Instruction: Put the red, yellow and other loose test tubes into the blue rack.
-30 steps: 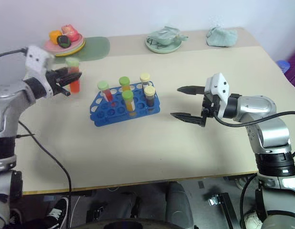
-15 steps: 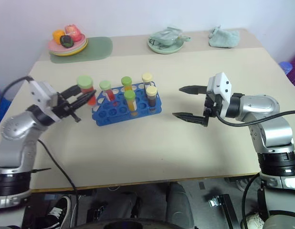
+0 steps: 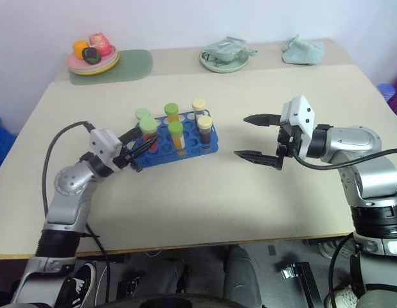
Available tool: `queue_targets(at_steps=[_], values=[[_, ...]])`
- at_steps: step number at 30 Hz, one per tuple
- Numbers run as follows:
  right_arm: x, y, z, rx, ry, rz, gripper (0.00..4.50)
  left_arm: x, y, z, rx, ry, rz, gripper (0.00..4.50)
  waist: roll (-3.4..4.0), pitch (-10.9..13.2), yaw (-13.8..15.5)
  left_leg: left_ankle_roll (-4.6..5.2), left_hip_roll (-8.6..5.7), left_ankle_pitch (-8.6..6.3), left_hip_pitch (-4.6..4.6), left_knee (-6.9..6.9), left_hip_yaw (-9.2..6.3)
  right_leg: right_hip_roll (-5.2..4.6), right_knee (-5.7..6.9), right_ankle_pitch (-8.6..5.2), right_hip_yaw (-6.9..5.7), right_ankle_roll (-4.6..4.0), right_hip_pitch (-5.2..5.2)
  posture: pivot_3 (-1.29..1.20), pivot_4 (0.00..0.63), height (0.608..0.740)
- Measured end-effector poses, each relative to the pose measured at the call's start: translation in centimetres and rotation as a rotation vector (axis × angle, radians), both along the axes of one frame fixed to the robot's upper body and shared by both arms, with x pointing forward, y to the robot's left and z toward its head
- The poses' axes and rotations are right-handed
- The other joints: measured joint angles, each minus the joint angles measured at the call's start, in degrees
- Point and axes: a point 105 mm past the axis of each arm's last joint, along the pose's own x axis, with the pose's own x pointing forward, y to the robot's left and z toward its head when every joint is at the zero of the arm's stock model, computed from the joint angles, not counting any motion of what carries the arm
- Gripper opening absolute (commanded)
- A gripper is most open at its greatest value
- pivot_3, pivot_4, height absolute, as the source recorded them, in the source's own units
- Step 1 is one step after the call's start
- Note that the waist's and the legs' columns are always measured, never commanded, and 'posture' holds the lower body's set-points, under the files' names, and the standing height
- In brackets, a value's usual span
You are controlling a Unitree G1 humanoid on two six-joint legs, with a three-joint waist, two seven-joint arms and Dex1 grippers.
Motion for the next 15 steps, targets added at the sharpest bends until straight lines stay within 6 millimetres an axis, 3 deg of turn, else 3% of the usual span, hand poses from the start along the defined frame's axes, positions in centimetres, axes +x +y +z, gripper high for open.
queue_targets(at_steps=[15], values=[[-0.13,-0.32,-0.10,-0.007,-0.001,-0.017,4.50,-0.18,0.40,-0.10,-0.062,0.061,0.035,0.77,0.01,-0.02,0.01,0.00,0.00,0.00,0.02,0.00,-0.01,0.01,0.00,0.00,0.00,0.00,0.02,0.00,0.150,0.740]])
